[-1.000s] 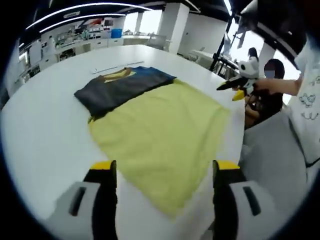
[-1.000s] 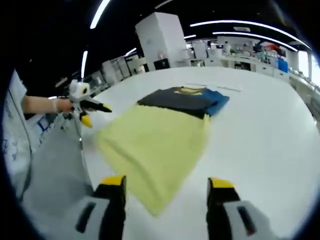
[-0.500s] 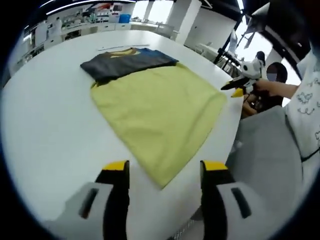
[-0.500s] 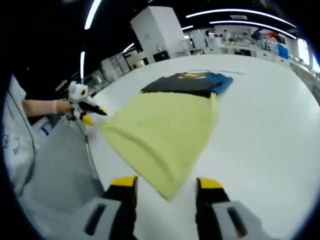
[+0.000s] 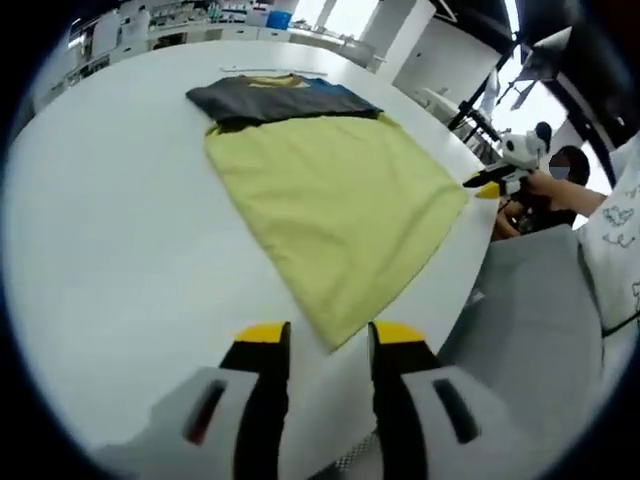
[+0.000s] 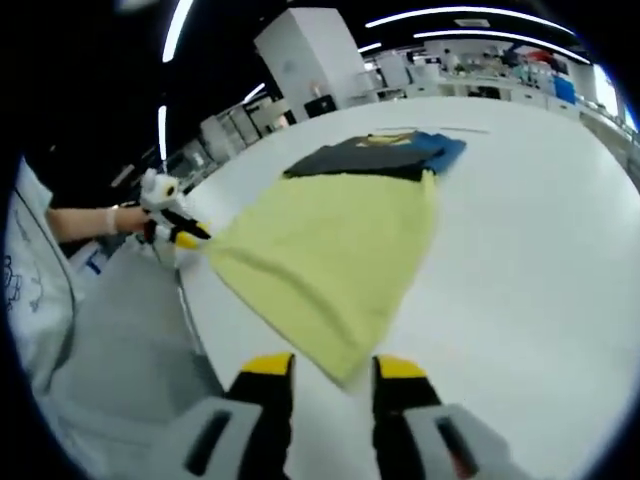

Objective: Fold the garment on the visible template until the final outline fits inside the template.

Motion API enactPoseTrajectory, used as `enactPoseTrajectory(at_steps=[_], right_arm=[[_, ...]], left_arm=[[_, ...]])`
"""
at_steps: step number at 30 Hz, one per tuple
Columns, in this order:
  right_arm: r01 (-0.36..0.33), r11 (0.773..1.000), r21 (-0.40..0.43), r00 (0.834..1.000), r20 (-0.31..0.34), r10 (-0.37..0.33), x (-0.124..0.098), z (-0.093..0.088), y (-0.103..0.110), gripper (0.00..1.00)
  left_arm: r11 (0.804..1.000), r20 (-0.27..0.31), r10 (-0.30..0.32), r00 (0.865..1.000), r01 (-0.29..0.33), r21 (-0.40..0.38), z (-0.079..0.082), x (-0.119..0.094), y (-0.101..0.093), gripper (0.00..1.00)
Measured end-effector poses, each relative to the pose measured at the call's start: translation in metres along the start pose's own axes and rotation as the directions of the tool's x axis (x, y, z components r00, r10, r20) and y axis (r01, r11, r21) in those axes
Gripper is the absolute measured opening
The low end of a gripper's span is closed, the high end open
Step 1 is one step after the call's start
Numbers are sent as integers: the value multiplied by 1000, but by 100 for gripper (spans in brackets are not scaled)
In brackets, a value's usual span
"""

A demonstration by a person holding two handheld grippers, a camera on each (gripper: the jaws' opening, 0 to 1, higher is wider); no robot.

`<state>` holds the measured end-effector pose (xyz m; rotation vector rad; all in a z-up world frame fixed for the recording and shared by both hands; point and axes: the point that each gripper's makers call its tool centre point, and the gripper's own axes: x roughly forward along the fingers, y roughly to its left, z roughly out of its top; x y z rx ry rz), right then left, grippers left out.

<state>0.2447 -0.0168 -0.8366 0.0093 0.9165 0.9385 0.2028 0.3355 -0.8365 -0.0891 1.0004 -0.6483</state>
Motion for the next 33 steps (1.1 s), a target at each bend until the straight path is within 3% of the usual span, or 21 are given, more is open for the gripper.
enactPoseTrajectory(at_steps=[6,9,14,16,18,20,26,33], right_arm=[[-12,1000,28,1000,-1,12,3,-3,-1,20],[-17,998,67,1000,10,16,3,0,0,16],[-27,988,151,999,28,22,6,1,-1,9],[-3,983,184,1000,21,-1,8,-3,-7,0],[-21,971,239,999,36,13,9,-1,-6,0],[-39,954,296,999,33,31,5,-1,-3,0],[-65,953,295,997,68,47,-8,8,2,0],[-100,951,293,995,56,87,-21,0,23,0]], left_arm=[[998,-4,-39,999,39,-47,-4,3,-10,12],[998,11,-33,999,34,-56,-2,0,-5,8],[991,29,-43,999,46,-128,-3,0,-1,2],[988,39,-30,999,35,-149,-3,0,3,0],[984,30,-19,999,24,-177,-4,0,5,0],[988,22,0,1000,4,-155,-5,-1,6,0],[990,19,-24,1000,26,-138,-5,-8,-1,0],[993,-11,-67,998,66,-95,-11,-25,-9,0]])
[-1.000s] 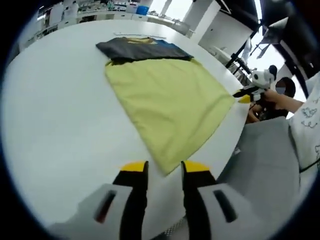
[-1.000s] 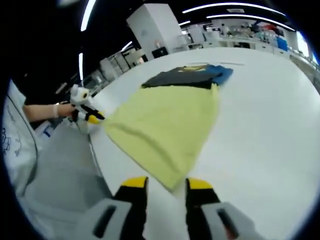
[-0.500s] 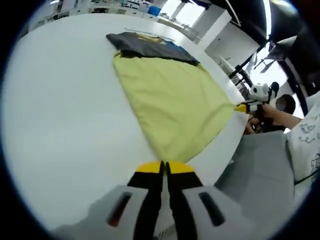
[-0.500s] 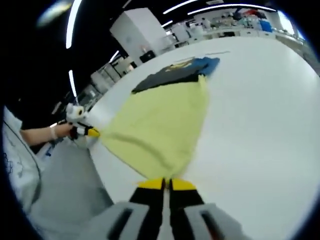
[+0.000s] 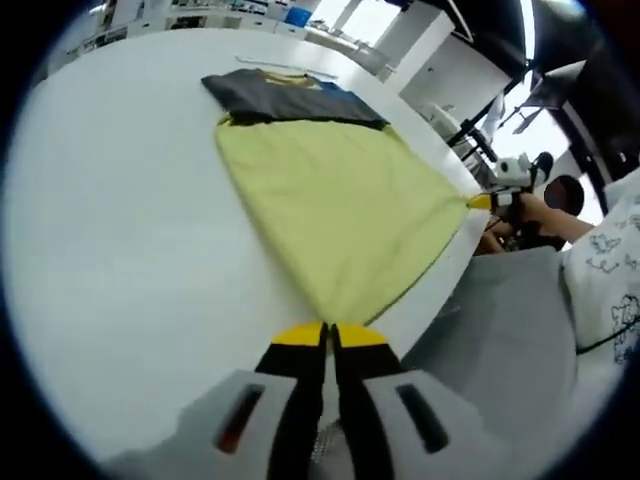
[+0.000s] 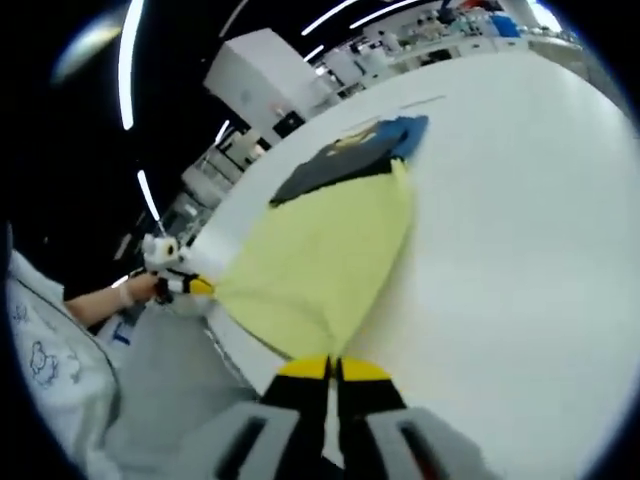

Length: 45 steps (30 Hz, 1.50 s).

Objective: Fold the garment on the visible template until the final outline fits inside the template.

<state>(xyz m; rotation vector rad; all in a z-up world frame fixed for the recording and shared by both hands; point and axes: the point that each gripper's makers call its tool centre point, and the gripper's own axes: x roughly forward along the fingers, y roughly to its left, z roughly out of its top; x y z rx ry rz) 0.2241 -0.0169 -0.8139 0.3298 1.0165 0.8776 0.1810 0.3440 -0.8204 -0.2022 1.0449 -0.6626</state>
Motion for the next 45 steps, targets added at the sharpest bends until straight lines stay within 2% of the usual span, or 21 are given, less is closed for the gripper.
enactPoseTrajectory(at_steps=[6,10,13,15,20,25,28,32,36,38,39,40,45], right_arm=[[-30,998,55,999,-12,31,-12,-16,12,0],[-46,996,81,999,-7,46,-22,-24,30,0],[-63,992,106,998,6,63,-30,-27,40,0],[-76,989,125,997,17,75,-38,-28,44,0],[-86,987,135,996,4,86,-48,-36,51,0],[-97,984,152,995,7,97,-56,-36,56,0],[-130,972,194,991,60,120,-58,-21,54,0],[-166,965,201,981,133,141,-61,11,51,0],[-170,973,157,977,156,145,-63,43,47,0],[-164,977,140,976,166,140,-63,61,46,0],[-165,977,136,976,168,141,-64,63,46,0],[-166,979,114,974,175,145,-62,74,48,0],[-190,978,84,958,232,167,-61,118,45,0]], left_arm=[[999,-27,-36,999,36,-17,-10,-14,-13,0],[996,-43,-79,996,77,-52,-16,-24,-28,0],[994,-31,-99,995,98,-39,-17,-33,-37,0],[991,-26,-120,992,119,-57,-18,-38,-43,0],[989,-25,-146,989,145,-38,-21,-50,-62,0],[984,17,-175,984,175,-44,-12,-56,-79,0],[975,86,-185,979,194,-107,4,-58,-78,0],[970,163,-191,968,211,-119,30,-61,-74,0],[966,246,-195,950,229,-119,64,-66,-67,0],[965,295,-196,935,238,-114,83,-68,-62,0],[963,309,-197,931,243,-117,89,-69,-61,0],[959,335,-209,919,259,-112,99,-72,-56,0],[965,383,-196,903,247,-89,133,-74,-40,0]])
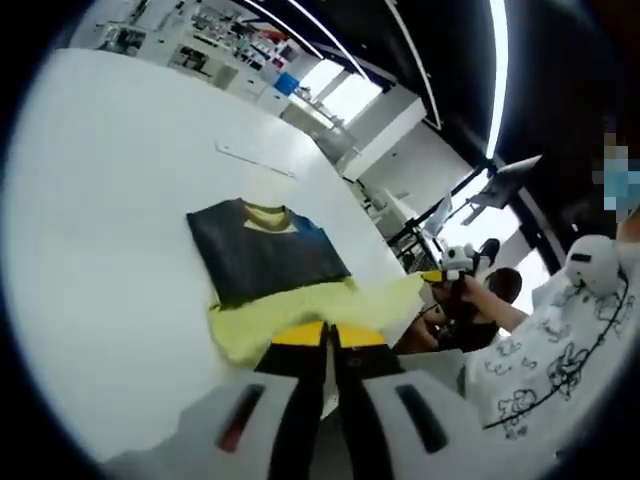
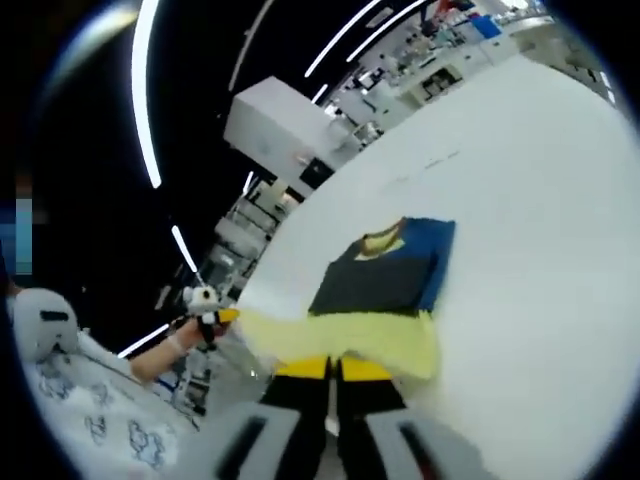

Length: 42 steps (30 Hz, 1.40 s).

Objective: Fold the garment on the visible template until the final outline fits inside the template.

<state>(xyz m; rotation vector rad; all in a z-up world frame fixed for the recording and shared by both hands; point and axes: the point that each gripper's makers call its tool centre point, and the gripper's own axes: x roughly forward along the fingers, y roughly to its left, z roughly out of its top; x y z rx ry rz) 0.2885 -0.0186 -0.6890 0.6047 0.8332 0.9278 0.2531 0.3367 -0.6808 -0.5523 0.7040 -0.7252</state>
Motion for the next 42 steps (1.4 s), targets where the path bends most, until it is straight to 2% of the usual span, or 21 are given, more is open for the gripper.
enactPoseTrajectory(at_steps=[3,5,7,12,14,19,26,28,32,33,34,36,37,38,39,40,41,42], right_arm=[[8,1000,-25,999,32,-7,9,21,-1,0],[10,1000,-15,997,75,-9,17,39,-3,0],[14,1000,-16,996,90,-12,25,51,-9,0],[56,998,-34,993,105,-53,41,74,-32,0],[77,997,-9,990,122,-75,48,83,-45,0],[102,995,5,987,127,-102,66,98,-65,0],[130,991,27,980,148,-132,84,116,-85,0],[135,990,37,979,151,-139,88,119,-90,0],[163,986,36,977,137,-166,97,121,-103,0],[171,985,35,975,135,-174,99,121,-107,0],[179,983,34,974,132,-182,101,120,-111,0],[200,979,44,971,121,-204,105,118,-121,0],[201,978,52,971,119,-206,107,118,-125,0],[208,976,63,970,114,-214,110,117,-130,0],[218,974,63,968,111,-223,111,116,-133,0],[236,970,57,965,100,-241,113,114,-141,0],[244,967,73,964,91,-250,115,112,-146,0],[238,968,83,966,87,-245,119,110,-148,0]], left_arm=[[1000,39,-2,999,2,17,22,8,4,0],[1000,69,-6,998,5,24,38,16,10,0],[1000,81,2,997,-4,27,47,24,18,0],[999,102,47,994,-48,9,58,42,43,0],[999,124,50,991,-48,-15,65,48,54,0],[996,173,77,982,-68,-55,76,61,69,0],[981,289,126,949,-76,-179,97,77,95,0],[977,299,134,945,-75,-200,96,83,96,0],[963,318,165,933,-83,-255,97,91,114,0],[960,322,176,930,-90,-264,95,94,113,0],[953,331,196,923,-100,-286,93,97,117,0],[934,348,223,911,-97,-344,89,103,115,0],[931,356,231,906,-98,-353,86,107,111,0],[926,374,241,896,-97,-365,85,110,109,0],[916,398,272,876,-108,-387,87,110,110,0],[907,413,287,865,-106,-409,87,109,112,0],[898,432,286,855,-83,-431,89,107,114,0],[898,436,283,854,-76,-434,88,107,116,0]])
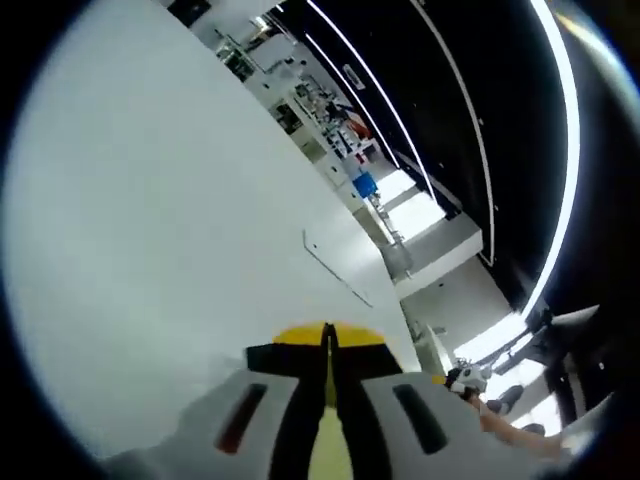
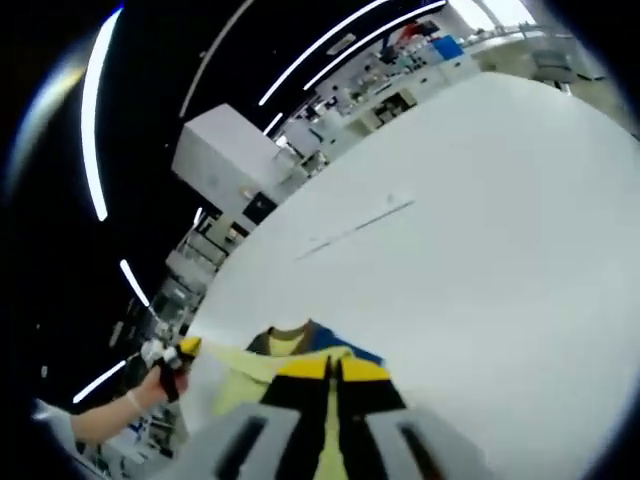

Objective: Fold the garment on the visible template until the final outline fits inside the template.

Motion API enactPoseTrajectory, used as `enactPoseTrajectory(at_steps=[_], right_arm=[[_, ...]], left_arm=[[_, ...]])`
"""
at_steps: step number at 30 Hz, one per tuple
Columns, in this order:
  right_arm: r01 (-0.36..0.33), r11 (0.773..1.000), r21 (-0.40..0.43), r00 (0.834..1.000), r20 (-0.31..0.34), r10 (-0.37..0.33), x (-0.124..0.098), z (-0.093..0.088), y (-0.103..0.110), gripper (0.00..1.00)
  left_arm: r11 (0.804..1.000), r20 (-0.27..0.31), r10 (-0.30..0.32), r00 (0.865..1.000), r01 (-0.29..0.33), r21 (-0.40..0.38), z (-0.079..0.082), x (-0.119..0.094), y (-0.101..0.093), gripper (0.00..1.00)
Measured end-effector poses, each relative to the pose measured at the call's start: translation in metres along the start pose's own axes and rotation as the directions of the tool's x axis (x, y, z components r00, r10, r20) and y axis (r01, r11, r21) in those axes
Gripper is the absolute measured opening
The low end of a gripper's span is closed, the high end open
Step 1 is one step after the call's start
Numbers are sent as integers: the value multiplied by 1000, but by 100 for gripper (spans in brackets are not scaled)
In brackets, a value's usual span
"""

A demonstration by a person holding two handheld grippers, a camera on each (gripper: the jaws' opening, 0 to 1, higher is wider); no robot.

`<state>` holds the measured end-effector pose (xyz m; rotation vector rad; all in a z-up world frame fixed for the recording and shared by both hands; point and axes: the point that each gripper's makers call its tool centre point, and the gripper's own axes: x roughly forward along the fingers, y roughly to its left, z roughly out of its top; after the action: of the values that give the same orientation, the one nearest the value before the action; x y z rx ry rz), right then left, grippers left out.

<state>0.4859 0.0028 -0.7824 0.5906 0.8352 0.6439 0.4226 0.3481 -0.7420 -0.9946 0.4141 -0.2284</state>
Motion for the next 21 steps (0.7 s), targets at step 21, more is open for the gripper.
enactPoseTrajectory(at_steps=[21], right_arm=[[44,993,-114,999,-13,-45,8,-6,-10,8]], left_arm=[[993,-96,27,995,-16,117,-26,-2,-6,0]])
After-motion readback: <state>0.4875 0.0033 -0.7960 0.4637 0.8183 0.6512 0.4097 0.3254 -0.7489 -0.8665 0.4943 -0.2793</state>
